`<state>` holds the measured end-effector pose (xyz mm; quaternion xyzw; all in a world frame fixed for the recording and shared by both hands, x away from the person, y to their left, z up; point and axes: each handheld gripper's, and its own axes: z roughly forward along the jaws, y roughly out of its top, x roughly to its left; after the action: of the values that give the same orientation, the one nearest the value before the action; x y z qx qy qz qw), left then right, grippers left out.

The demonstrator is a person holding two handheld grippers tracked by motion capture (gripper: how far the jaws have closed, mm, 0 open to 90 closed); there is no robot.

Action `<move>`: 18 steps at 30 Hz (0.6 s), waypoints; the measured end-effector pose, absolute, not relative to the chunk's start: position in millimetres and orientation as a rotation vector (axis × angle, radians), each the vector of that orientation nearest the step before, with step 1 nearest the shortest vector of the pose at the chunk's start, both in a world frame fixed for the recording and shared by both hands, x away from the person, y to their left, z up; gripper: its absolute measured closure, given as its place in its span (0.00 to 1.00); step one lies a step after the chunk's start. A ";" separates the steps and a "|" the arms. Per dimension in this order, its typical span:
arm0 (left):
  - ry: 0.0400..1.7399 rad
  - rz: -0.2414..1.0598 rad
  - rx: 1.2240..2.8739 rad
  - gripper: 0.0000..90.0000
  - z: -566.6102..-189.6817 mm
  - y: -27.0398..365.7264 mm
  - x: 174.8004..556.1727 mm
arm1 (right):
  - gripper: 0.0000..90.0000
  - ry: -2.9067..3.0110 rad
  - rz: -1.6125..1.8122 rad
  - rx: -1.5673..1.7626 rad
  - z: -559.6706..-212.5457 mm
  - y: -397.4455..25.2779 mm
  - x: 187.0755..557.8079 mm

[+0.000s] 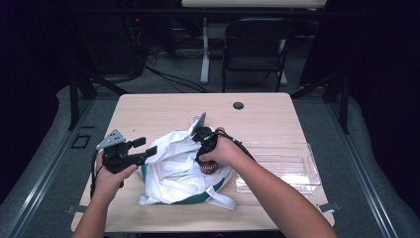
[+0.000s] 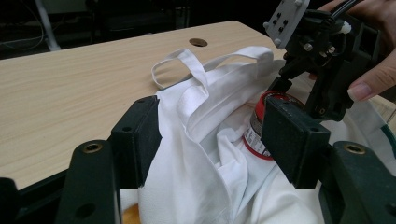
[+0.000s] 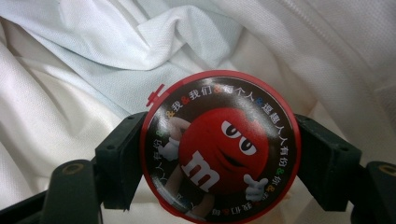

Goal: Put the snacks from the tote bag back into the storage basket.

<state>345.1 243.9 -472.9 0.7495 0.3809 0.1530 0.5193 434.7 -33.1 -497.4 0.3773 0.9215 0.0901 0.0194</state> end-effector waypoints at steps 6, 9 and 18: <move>0.912 0.366 1.797 0.42 -473.3 243.4 345.2 | 0.27 2.854 0.254 1.172 -500.1 -30.5 435.3; 0.912 0.366 1.796 0.42 -473.3 243.8 345.3 | 0.28 2.855 0.240 1.171 -499.9 -29.9 435.6; 0.912 0.366 1.800 0.42 -473.0 244.1 345.2 | 0.28 2.844 0.247 1.167 -499.5 -29.7 434.1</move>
<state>345.2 244.1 -473.0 0.7502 0.3804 0.1526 0.5188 434.1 -29.7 -499.5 0.3783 0.9218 0.0800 0.0286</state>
